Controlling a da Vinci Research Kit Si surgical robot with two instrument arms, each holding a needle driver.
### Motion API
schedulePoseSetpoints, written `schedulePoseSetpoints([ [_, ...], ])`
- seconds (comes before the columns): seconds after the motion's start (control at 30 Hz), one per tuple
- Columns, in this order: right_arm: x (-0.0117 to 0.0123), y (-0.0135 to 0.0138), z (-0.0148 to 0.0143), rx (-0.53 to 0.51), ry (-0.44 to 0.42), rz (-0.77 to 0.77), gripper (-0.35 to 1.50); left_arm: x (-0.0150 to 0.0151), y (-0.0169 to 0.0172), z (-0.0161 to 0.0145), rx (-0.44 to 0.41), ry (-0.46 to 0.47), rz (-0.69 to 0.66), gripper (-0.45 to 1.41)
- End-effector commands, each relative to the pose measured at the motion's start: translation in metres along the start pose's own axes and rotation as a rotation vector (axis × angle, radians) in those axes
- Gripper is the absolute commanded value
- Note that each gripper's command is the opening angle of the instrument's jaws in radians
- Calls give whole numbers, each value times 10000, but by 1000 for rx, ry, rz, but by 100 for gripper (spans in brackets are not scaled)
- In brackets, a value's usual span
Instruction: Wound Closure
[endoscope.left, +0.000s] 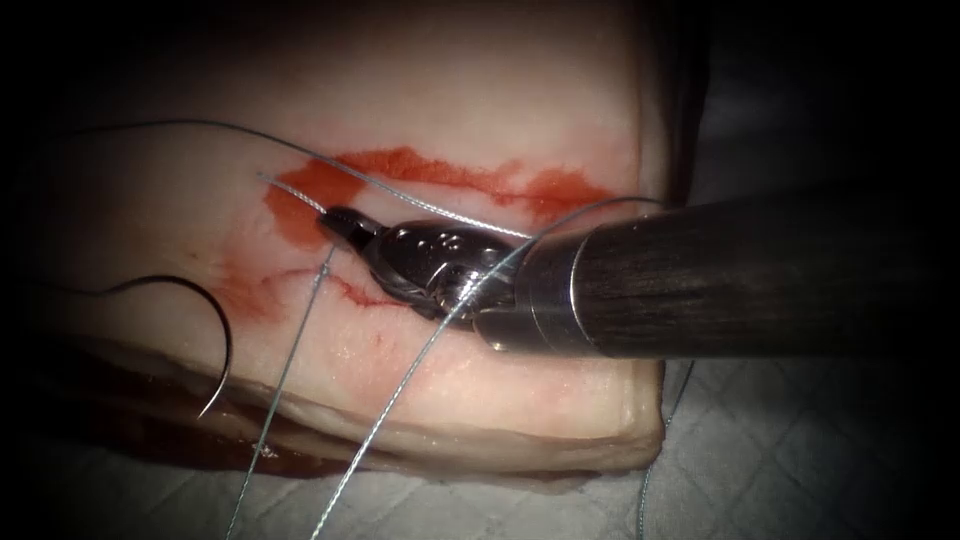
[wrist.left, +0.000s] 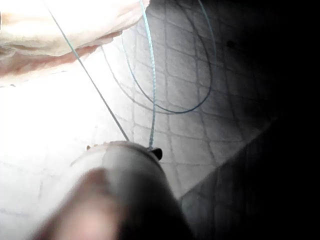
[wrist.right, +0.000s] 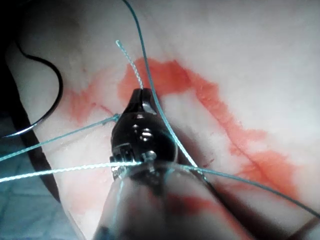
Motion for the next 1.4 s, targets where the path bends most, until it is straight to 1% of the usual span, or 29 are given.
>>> schedulePoseSetpoints([
  [0.03, 0, 6, 10, -4, -3, 2, -35, 3, 3, 6, -6, 5, -4, -45],
  [0.2, 0, 7, 10, -7, -6, 2, -35, 4, 4, 2, -11, 17, -2, -45],
  [0.33, 0, 8, 10, -22, -3, 2, -35, -1, 3, 0, -9, 21, -4, -45],
  [0.37, 0, 8, 10, -34, -1, 2, -35, -5, 1, -2, -19, 2, 1, -45],
  [0.43, 0, 10, 9, -49, 1, -11, -35, -17, -2, -6, 16, -41, 41, -45],
  [0.47, -1, 11, 8, -49, 1, -39, -20, -29, -6, -10, 50, -84, 52, -45],
  [0.5, -2, 13, 8, -27, -3, -79, 22, -41, -9, -13, 77, -126, 60, -45],
  [0.53, -5, 14, 7, 31, -15, -110, 56, -55, -13, -17, 105, -164, 72, -45],
  [0.57, -8, 16, 5, 48, -30, -116, 79, -74, -18, -23, 137, -220, 82, -45],
  [0.63, -15, 19, -1, 58, -75, -108, 104, -106, -26, -34, 176, -311, 96, -45],
  [0.67, -19, 21, -4, 60, -99, -110, 111, -129, -32, -41, 200, -361, 110, -45],
  [0.73, -30, 25, -13, 56, -163, -115, 116, -163, -37, -52, 238, -438, 122, -45],
  [0.77, -35, 27, -17, 54, -191, -124, 119, -184, -39, -59, 273, -493, 117, -45],
  [0.8, -40, 29, -21, 46, -214, -135, 119, -197, -39, -63, 295, -531, 109, -45],
  [0.87, -48, 34, -30, 21, -255, -127, 119, -220, -37, -66, 325, -580, 98, -45],
  [0.9, -50, 37, -33, 7, -259, -126, 108, -235, -34, -64, 342, -596, 94, -45],
  [0.93, -51, 40, -35, -12, -258, -128, 103, -245, -33, -62, 357, -606, 93, -45],
  [1.0, -49, 45, -34, -39, -261, -133, 109, -267, -30, -56, 386, -637, 87, -45],
  [1.07, -44, 49, -31, -91, -264, -162, 108, -286, -28, -51, 410, -663, 94, -45],
  [1.13, -37, 52, -29, -152, -269, -201, 81, -311, -26, -48, 439, -702, 109, -45],
  [1.17, -30, 54, -29, -193, -275, -236, 79, -321, -25, -47, 456, -713, 113, -45],
  [1.23, -19, 58, -30, -252, -284, -283, 86, -346, -23, -44, 481, -738, 133, -45],
  [1.27, -7, 61, -30, -328, -291, -310, 106, -370, -20, -39, 493, -744, 142, -45],
  [1.3, -7, 61, -30, -328, -291, -310, 106, -370, -20, -39, 493, -744, 142, -45],
  [1.33, -2, 62, -29, -353, -293, -318, 106, -385, -16, -35, 507, -738, 146, -45],
  [1.4, 8, 65, -26, -409, -299, -346, 113, -406, -7, -29, 512, -734, 147, -45],
])
